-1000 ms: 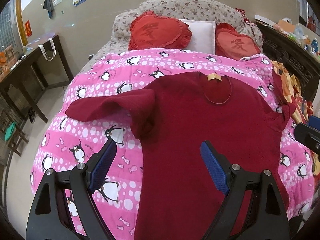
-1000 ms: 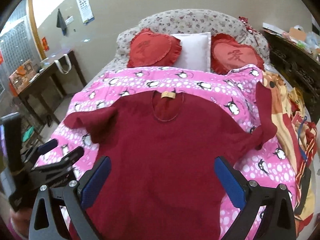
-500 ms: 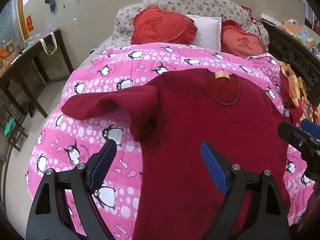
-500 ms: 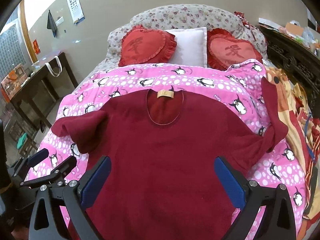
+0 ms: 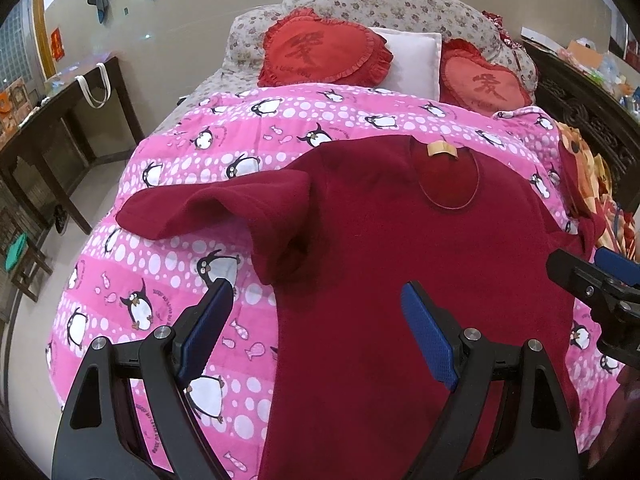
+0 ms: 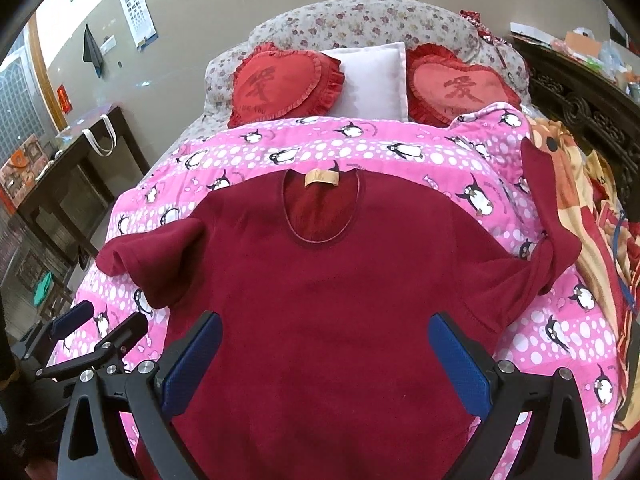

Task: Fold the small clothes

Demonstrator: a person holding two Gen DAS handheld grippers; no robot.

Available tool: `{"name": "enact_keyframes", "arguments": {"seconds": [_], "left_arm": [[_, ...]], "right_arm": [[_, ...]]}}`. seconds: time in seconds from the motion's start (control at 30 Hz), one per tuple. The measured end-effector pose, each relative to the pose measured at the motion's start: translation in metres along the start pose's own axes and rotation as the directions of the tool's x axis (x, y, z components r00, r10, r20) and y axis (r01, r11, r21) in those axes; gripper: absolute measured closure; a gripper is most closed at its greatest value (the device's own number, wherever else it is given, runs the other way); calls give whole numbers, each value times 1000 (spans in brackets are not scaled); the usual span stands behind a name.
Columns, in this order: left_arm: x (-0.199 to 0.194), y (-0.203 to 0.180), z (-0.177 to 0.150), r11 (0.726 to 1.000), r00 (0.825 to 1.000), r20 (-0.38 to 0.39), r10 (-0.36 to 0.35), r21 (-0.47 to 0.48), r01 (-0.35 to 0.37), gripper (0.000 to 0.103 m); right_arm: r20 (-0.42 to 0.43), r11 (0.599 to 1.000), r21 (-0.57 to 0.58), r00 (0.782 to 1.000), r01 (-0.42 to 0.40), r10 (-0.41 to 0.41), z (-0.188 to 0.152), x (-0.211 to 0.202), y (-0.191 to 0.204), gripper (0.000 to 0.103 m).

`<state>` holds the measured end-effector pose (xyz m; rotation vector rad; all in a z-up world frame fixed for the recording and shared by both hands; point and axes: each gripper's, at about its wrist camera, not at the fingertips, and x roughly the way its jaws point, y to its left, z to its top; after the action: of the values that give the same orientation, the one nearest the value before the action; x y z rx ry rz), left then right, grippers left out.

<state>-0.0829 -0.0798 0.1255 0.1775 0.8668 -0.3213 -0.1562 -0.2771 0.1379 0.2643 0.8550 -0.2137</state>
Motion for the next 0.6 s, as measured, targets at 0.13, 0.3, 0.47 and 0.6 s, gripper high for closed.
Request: {"name": "enact_keyframes", "arguments": {"seconds": [0.13, 0.3, 0.47, 0.6], "left_arm": [[0, 0, 0, 1000, 1000, -2, 0, 0, 0, 17], [2, 1, 1, 1000, 1000, -3, -4, -10, 4, 17], [8, 2, 2, 1000, 1000, -11, -6, -18, 6, 17], [12, 4, 2, 1000, 1000, -19, -8, -24, 8, 17]], "right_arm": [[-3, 1000, -5, 1000, 0, 0, -1, 1, 0, 1], [-10, 1000, -1, 1000, 1, -1, 0, 5, 0, 1], [-28, 1000, -3, 1000, 2, -2, 1, 13, 2, 1], [-39, 1000, -10, 999, 5, -5, 2, 19, 6, 1]]}}
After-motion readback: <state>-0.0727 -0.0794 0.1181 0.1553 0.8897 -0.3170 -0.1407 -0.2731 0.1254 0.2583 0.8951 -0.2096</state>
